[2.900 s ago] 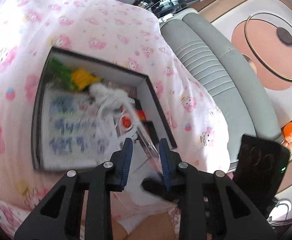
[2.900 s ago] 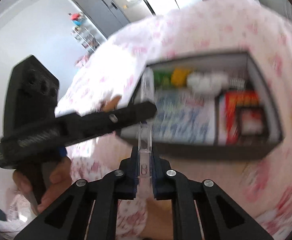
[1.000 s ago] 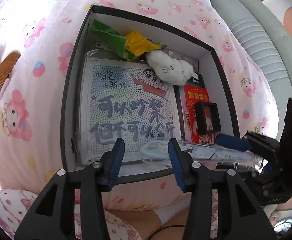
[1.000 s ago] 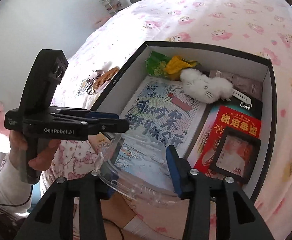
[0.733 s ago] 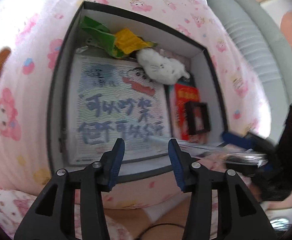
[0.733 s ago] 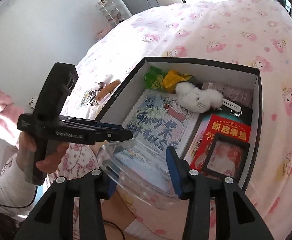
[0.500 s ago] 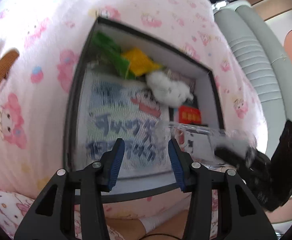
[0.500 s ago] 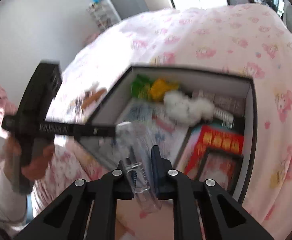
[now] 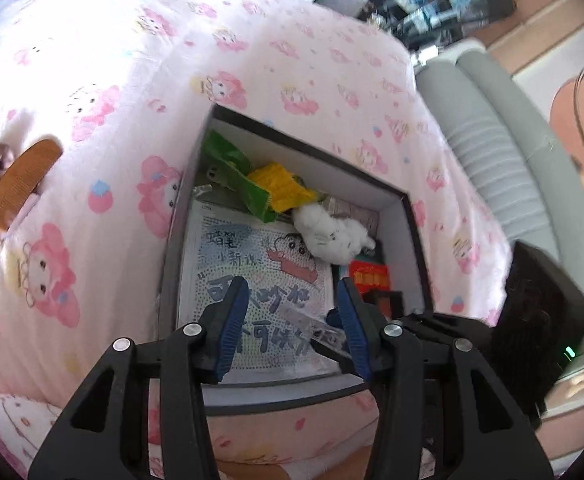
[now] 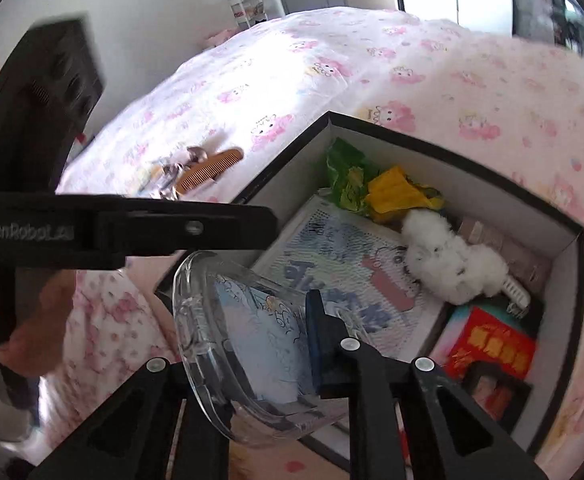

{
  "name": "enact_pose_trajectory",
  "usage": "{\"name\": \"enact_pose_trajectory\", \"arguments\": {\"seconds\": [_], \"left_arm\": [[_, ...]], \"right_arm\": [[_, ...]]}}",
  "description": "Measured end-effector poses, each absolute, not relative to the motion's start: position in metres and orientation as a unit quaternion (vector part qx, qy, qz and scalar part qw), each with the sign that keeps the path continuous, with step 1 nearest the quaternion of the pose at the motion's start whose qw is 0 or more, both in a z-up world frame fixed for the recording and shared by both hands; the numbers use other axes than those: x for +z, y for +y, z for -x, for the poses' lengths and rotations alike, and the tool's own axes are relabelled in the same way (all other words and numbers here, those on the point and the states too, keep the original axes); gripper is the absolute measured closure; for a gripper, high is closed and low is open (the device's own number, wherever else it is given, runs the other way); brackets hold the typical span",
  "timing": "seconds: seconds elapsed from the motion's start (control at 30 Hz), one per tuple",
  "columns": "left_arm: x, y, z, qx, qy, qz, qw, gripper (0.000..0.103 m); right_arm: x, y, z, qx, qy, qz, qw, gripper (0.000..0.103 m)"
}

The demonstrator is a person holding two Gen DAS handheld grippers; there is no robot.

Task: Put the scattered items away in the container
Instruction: 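Lower the case into the black box with the right gripper, then open the right gripper to release the case onto the picture book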

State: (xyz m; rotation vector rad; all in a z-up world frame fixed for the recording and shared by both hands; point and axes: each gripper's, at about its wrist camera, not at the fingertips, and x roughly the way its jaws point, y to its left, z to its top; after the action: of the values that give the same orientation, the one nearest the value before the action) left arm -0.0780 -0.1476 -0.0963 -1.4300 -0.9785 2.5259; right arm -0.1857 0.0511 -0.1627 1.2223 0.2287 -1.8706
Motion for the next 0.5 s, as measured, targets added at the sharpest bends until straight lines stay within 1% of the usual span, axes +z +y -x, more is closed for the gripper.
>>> {"name": "enact_pose_trajectory", "arguments": {"seconds": [0.1,0.17,0.2,0.27,0.4,0.43,0.5], "left_arm": [[-0.089,-0.154,0.063,0.818,-0.351,0.453,0.058,0.056],[-0.087,-0.154,0.058,0.807,-0.369,0.453,0.085,0.054],[-0.089,-0.154,0.056,0.793,-0.389,0.456,0.106,0.054],[-0.092,-0.152,0.055,0.771,-0.42,0.461,0.126,0.052],[-0.097,-0.146,0.049,0.764,-0.42,0.482,0.082,0.051],[-0.098,-0.143,0.047,0.762,-0.424,0.483,0.081,0.053],[-0.097,-0.141,0.044,0.765,-0.421,0.483,0.07,0.064]], "right_arm": [[-0.166,0.05,0.192,-0.746,0.057,-0.506,0.43,0.085],[-0.168,0.045,0.192,-0.743,0.062,-0.513,0.425,0.078],[-0.169,0.042,0.19,-0.743,0.067,-0.514,0.423,0.078],[-0.17,0.037,0.183,-0.742,0.077,-0.515,0.421,0.073],[-0.171,0.036,0.171,-0.75,0.096,-0.514,0.405,0.072],[-0.171,0.036,0.168,-0.753,0.099,-0.511,0.402,0.072],[-0.172,0.036,0.163,-0.754,0.11,-0.507,0.402,0.072]]}}
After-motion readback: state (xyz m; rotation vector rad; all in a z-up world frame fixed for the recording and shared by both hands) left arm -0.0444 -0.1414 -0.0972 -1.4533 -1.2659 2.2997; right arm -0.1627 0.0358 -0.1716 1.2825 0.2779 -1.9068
